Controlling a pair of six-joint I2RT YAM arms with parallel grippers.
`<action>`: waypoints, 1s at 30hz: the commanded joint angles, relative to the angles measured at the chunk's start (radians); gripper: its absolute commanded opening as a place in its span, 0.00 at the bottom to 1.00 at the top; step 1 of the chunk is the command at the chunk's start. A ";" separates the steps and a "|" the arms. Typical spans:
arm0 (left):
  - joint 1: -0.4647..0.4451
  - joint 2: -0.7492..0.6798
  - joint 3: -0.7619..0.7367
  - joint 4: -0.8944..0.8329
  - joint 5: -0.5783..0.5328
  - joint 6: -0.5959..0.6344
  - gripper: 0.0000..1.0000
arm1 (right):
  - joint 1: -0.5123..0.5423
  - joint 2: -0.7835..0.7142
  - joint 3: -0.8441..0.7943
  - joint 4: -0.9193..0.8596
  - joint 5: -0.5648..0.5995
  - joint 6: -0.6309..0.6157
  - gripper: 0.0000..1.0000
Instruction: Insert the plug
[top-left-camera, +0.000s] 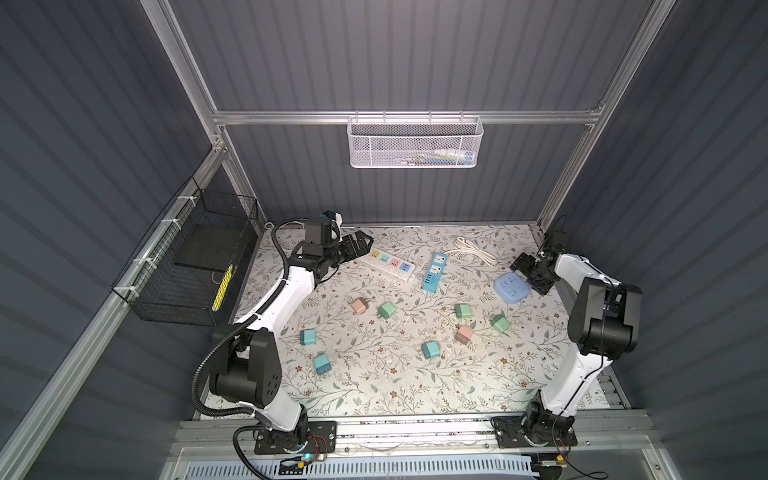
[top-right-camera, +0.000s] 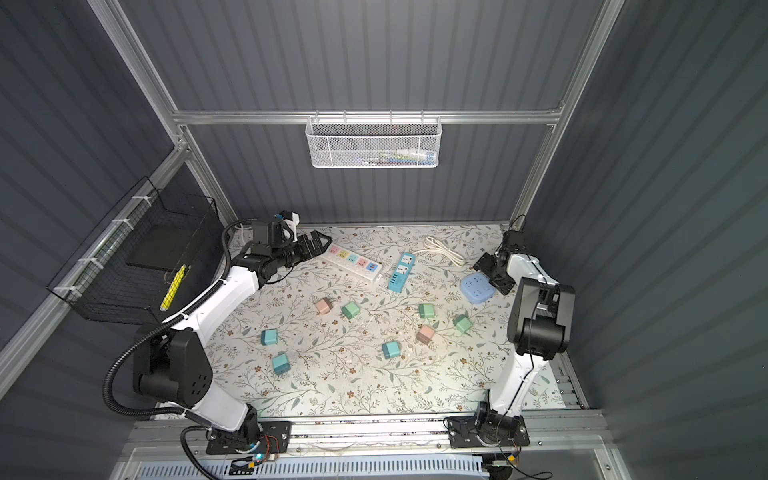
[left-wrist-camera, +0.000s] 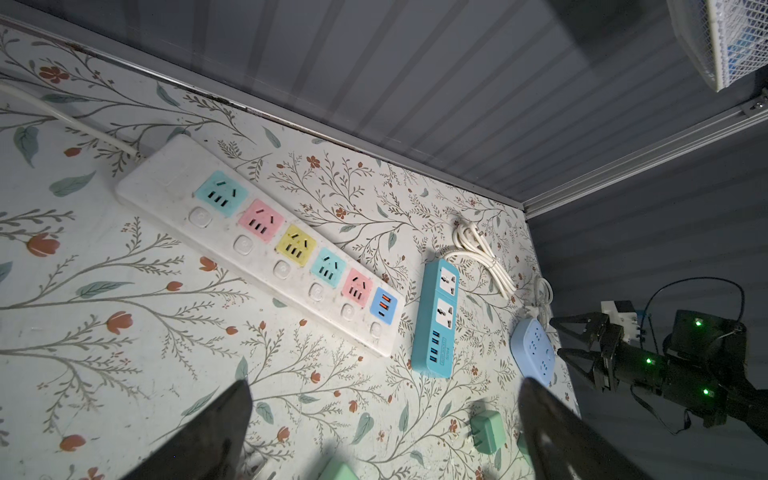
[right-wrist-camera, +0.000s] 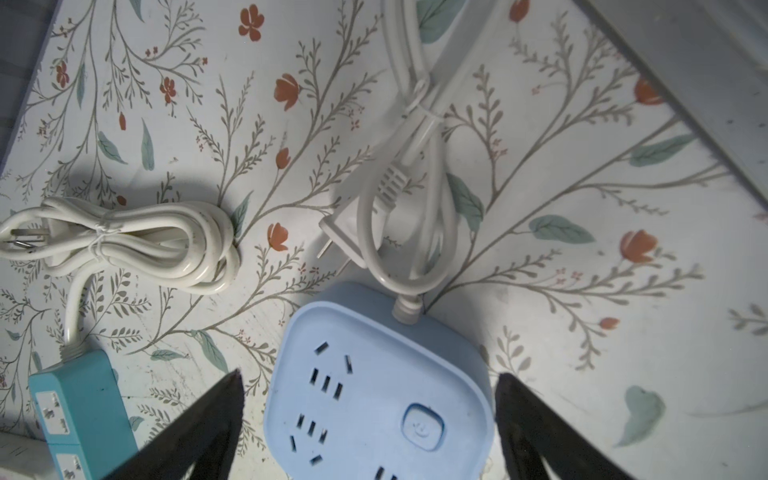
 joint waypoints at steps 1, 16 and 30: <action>0.003 0.013 0.021 -0.023 0.058 0.025 1.00 | 0.001 0.004 -0.037 0.024 -0.039 0.004 0.93; 0.002 -0.002 0.011 -0.033 0.042 0.046 1.00 | 0.106 -0.013 -0.107 0.063 -0.178 0.044 0.86; 0.003 -0.009 0.001 -0.032 0.020 0.046 1.00 | 0.148 0.006 0.103 -0.105 0.076 -0.074 0.87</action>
